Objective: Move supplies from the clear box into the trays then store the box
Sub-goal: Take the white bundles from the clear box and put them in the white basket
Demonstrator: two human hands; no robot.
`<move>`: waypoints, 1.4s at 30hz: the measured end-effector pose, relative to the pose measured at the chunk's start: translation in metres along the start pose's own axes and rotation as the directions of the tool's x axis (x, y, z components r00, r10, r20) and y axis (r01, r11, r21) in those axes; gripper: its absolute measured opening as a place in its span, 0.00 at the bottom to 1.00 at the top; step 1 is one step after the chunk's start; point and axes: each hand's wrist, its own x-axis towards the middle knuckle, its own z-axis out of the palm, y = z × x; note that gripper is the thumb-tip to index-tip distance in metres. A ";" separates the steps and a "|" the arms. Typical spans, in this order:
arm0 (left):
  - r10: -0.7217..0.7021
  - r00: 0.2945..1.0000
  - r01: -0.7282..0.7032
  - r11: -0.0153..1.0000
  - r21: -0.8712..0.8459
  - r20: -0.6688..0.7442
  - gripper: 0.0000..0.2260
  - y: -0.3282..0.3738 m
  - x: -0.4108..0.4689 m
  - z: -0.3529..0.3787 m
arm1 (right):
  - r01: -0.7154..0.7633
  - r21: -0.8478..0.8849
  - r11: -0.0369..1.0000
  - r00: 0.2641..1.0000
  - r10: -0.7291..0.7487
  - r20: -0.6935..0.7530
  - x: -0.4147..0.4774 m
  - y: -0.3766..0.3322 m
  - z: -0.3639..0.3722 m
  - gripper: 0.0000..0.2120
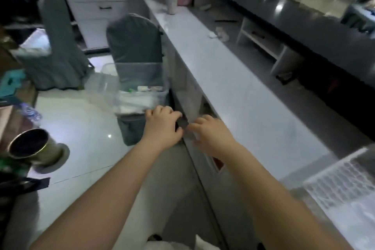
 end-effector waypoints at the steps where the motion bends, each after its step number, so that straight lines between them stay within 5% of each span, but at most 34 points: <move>1: -0.034 0.999 0.034 0.999 0.013 0.012 0.21 -0.029 0.002 -0.002 | 0.039 -0.004 0.999 0.999 -0.038 0.023 0.028 -0.015 0.004 0.20; 12: -0.261 0.963 0.262 0.965 -0.002 0.072 0.22 -0.221 0.044 0.019 | 0.149 0.027 0.988 0.961 -0.151 0.233 0.223 -0.083 0.045 0.23; 21: -0.299 0.950 0.295 0.954 0.059 0.088 0.21 -0.311 0.174 0.055 | 0.126 0.185 0.975 0.988 -0.141 0.069 0.383 -0.014 0.073 0.19; 31: -0.350 0.901 0.340 0.937 0.085 0.258 0.22 -0.393 0.294 0.106 | 0.086 0.299 0.950 0.947 -0.171 0.273 0.555 0.038 0.144 0.22; 42: -0.147 0.813 0.151 0.988 0.040 0.564 0.27 -0.510 0.396 0.195 | -0.188 0.310 0.932 0.859 0.003 0.512 0.658 0.036 0.235 0.20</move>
